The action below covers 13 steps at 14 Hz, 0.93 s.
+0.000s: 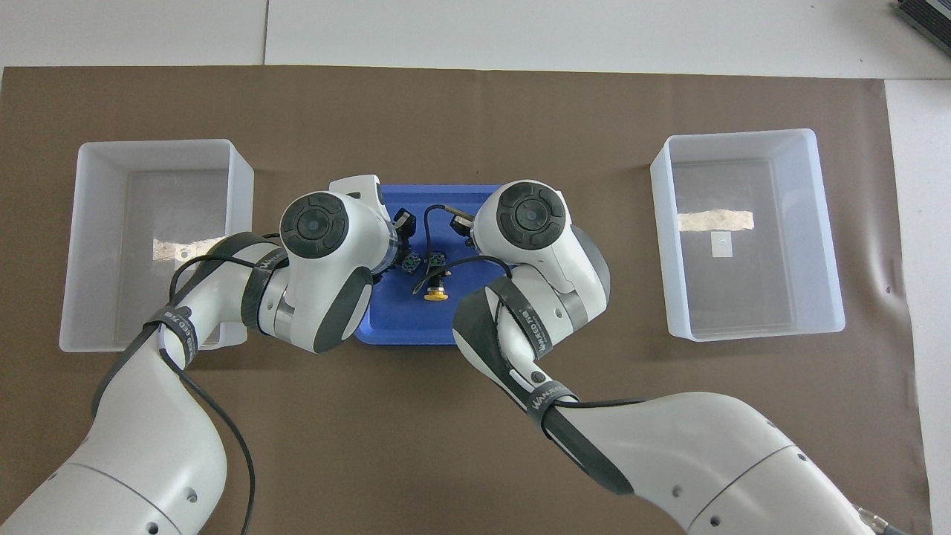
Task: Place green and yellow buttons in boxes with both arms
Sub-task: 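Carry the yellow button to the left box while the right gripper carries green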
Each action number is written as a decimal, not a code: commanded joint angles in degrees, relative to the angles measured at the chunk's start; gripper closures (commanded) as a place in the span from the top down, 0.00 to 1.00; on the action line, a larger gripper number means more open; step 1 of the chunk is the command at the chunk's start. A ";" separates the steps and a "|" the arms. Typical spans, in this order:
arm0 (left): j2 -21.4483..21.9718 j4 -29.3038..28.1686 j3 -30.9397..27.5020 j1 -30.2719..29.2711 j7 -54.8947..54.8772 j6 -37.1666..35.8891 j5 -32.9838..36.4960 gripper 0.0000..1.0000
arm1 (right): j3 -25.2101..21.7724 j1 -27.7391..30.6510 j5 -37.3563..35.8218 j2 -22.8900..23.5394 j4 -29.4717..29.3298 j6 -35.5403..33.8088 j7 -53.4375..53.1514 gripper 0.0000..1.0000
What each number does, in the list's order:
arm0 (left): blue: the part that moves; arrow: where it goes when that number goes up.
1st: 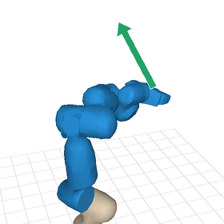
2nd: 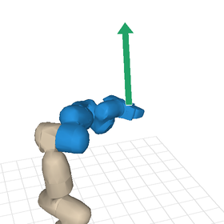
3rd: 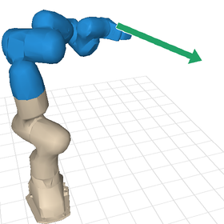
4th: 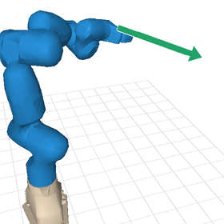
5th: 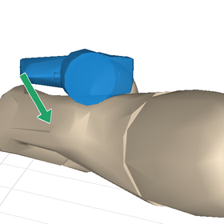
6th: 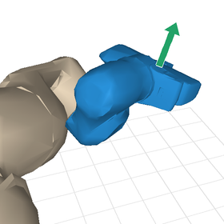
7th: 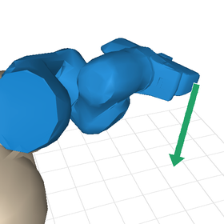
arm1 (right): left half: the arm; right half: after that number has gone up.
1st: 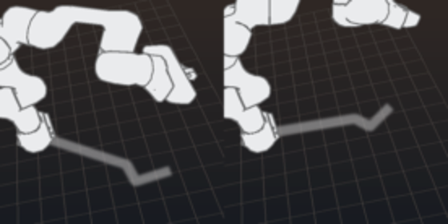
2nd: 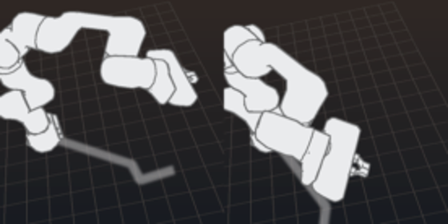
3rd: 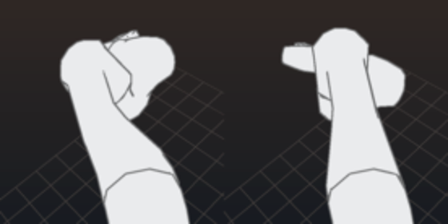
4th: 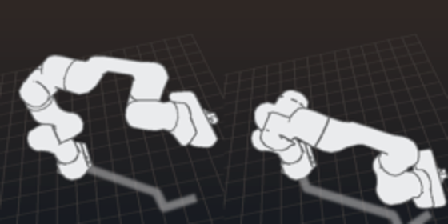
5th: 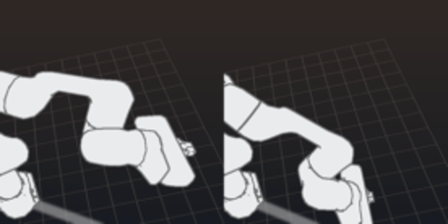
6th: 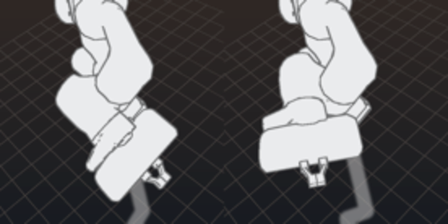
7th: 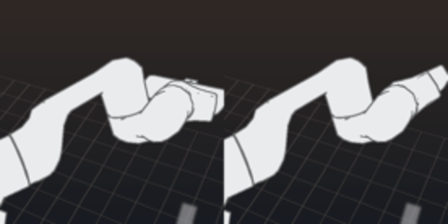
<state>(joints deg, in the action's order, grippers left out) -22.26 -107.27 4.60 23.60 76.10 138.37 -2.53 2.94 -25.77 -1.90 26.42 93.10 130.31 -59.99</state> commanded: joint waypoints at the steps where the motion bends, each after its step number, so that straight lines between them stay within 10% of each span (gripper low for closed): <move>1: 3.27 2.50 -0.30 -2.31 -0.95 -6.34 -0.90 0.00 | 0.57 3.60 -1.00 -6.10 2.09 -5.67 1.70 0.00; 9: 8.99 11.20 0.23 -20.05 -26.14 -24.54 -4.59 0.00 | 0.57 14.41 -1.00 -12.89 6.57 -12.37 25.86 0.00; 13: 10.48 6.58 -0.47 -29.28 -48.27 -19.92 -4.85 0.00 | 0.66 21.53 -0.47 -12.89 9.38 -8.77 40.97 0.00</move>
<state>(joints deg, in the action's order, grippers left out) -12.83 -97.51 3.82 -2.09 36.95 115.77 -6.06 2.68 -7.24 -2.25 14.97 99.06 118.68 -25.07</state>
